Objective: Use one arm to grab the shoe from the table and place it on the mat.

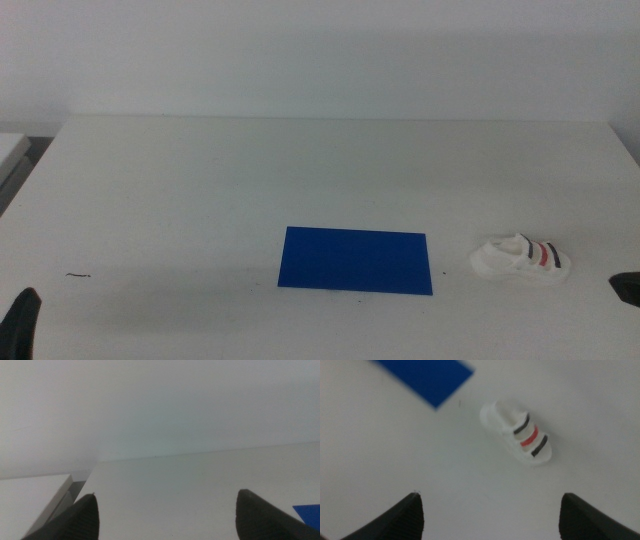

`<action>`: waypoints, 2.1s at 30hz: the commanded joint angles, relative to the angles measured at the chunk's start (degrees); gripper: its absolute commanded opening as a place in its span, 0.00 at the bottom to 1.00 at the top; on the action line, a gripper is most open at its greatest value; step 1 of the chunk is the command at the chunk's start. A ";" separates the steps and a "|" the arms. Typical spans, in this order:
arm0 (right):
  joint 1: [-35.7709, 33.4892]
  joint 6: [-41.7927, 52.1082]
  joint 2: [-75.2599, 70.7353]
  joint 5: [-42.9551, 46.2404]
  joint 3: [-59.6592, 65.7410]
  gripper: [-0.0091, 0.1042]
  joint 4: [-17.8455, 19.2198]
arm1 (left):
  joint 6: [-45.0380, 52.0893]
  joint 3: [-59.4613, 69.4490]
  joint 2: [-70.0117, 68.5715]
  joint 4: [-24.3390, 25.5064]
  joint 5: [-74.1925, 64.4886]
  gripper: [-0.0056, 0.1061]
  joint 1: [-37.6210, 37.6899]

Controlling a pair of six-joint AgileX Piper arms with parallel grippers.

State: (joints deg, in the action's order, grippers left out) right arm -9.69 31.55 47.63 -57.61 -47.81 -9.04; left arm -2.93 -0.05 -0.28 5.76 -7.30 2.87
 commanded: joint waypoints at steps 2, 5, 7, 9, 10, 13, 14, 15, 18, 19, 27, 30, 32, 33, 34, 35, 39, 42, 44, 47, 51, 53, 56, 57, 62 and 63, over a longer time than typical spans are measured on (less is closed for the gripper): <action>0.37 11.03 9.12 -4.01 -5.85 0.82 1.51 | -0.18 0.05 0.28 -0.23 0.65 0.89 0.00; 0.37 16.03 17.18 -3.13 -10.54 0.82 0.78 | -0.18 0.05 0.28 -0.23 0.65 0.89 0.00; 0.37 14.37 22.10 -3.25 -13.27 0.82 0.20 | -0.18 0.05 0.28 -0.23 0.65 0.89 0.00; 0.37 13.29 27.14 -3.38 -15.79 0.82 0.08 | -0.18 0.05 0.28 -0.23 0.65 0.89 0.00; 0.37 13.52 29.60 -3.97 -17.12 0.82 -0.09 | -0.18 0.05 0.28 -0.23 0.65 0.89 0.00; 0.37 15.73 36.00 -3.86 -20.41 0.82 0.45 | -0.18 0.05 0.28 -0.23 0.65 0.89 0.00; 0.37 17.83 38.10 -3.71 -21.23 0.82 1.00 | -0.18 0.05 0.28 -0.23 0.65 0.89 0.00; 0.37 20.07 39.72 -3.60 -21.70 0.82 1.66 | -0.18 0.05 0.28 -0.23 0.65 0.89 0.00; 0.37 33.21 44.91 -2.16 -21.94 0.79 2.67 | -0.18 0.05 0.28 -0.23 0.65 0.89 0.00; 0.37 36.42 46.47 -2.16 -21.94 0.78 2.67 | -0.18 0.05 0.28 -0.23 0.65 0.89 0.00; 0.47 40.03 53.25 5.69 -21.94 0.61 8.06 | -0.18 0.05 0.28 -0.23 0.65 0.89 0.00; 0.47 40.03 55.67 7.33 -21.94 0.60 9.04 | -0.18 0.05 0.28 -0.23 0.65 0.89 0.00; 0.47 40.03 57.32 8.22 -21.94 0.60 9.04 | -0.18 0.05 0.28 -0.23 0.65 0.89 0.00; 0.47 40.03 57.90 8.37 -21.94 0.60 9.04 | -0.18 0.05 0.28 -0.23 0.65 0.89 0.00; 0.47 40.34 58.60 8.73 -21.94 0.60 9.04 | -0.18 0.05 0.28 -0.23 0.65 0.89 0.00; 0.47 40.46 59.27 9.43 -21.94 0.60 9.04 | -0.18 0.05 0.28 -0.23 0.65 0.89 0.00; 0.47 40.46 61.12 11.07 -21.94 0.53 9.04 | -0.18 0.05 0.28 -0.23 0.65 0.89 0.00; -0.05 39.21 61.43 10.77 -21.94 0.29 9.04 | -0.18 0.05 0.28 -0.23 0.65 0.89 0.00; -0.94 35.64 60.82 10.40 -22.05 0.16 9.04 | -0.18 0.05 0.28 -0.23 0.65 0.89 0.00; -3.76 29.64 59.10 7.32 -23.73 0.14 12.42 | -0.18 0.05 0.28 -0.23 0.65 0.89 0.00; -10.34 27.47 57.41 0.66 -29.01 0.14 13.08 | -0.18 0.05 0.28 -0.23 0.65 0.89 0.00; -14.46 24.58 57.93 -1.36 -32.76 0.13 13.08 | -0.18 0.05 0.28 -0.23 0.65 0.89 0.00; -19.73 21.91 60.33 -3.19 -38.40 0.13 13.08 | -0.18 0.05 0.28 -0.23 0.65 0.89 0.00; -21.48 21.54 61.69 -3.98 -40.66 0.13 13.08 | -0.18 0.05 0.28 -0.23 0.65 0.89 0.00; -26.87 16.59 68.41 -7.11 -50.14 0.13 13.08 | -0.18 0.05 0.28 -0.23 0.65 0.89 0.00; -27.48 15.50 69.36 -7.21 -51.30 0.13 13.08 | -0.18 0.05 0.28 -0.23 0.65 0.89 0.00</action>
State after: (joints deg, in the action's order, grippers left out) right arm -36.52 48.97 116.05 -63.68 -97.01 3.60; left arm -2.93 -0.05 -0.28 5.76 -7.30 2.87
